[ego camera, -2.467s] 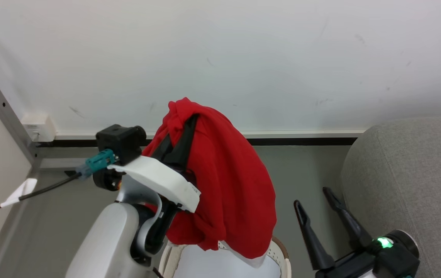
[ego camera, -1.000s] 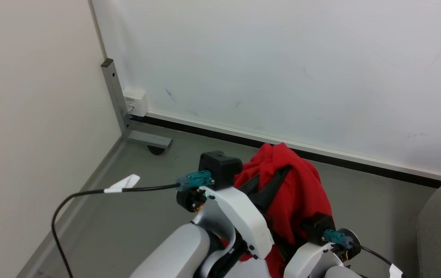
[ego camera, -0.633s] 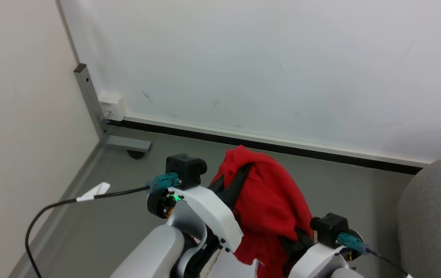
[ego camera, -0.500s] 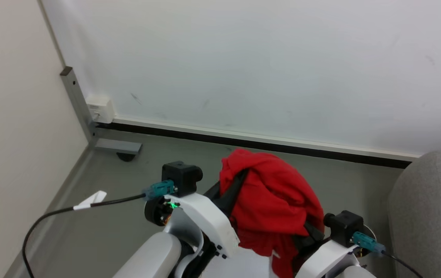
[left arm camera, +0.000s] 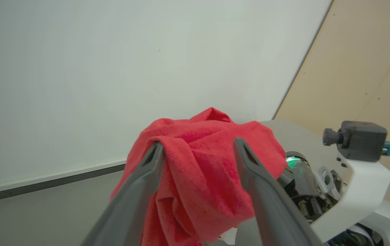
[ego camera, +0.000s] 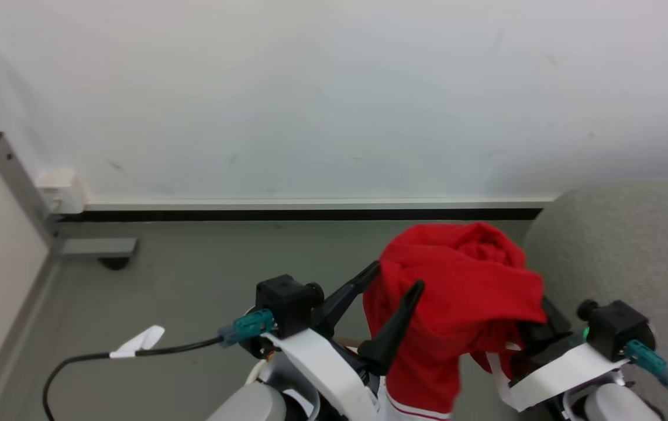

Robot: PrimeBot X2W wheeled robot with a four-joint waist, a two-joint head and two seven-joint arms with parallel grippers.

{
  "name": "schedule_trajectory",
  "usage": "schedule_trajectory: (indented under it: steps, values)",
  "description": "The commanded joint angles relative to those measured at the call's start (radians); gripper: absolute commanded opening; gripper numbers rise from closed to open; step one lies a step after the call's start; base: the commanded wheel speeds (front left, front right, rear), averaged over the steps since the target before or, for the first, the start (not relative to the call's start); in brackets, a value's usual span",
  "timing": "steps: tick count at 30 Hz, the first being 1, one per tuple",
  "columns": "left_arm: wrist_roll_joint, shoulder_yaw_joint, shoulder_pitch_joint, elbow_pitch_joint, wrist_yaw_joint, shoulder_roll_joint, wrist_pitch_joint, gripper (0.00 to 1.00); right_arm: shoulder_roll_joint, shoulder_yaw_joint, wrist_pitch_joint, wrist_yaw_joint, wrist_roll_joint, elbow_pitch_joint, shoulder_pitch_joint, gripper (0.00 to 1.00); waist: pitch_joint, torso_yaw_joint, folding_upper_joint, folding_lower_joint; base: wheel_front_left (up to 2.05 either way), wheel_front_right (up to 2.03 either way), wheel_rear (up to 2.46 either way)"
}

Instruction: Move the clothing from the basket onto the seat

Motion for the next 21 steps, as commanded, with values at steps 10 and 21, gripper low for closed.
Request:
schedule_trajectory:
  steps: [10,21]
  values:
    - [0.056,-0.029,0.014,-0.035,-0.029,0.039,-0.059,1.0,-0.054,-0.142,0.039,-0.002,-0.047,-0.18,0.067,0.0,0.054,-0.281,-0.0001,0.0,0.0,0.0,0.0]
    - [0.129,-0.068,-0.017,0.016,-0.038,0.052,-0.111,1.0,-0.03,-0.231,0.097,-0.002,-0.06,-0.35,0.125,0.0,0.096,-0.455,-0.0001,0.0,0.0,0.0,0.0]
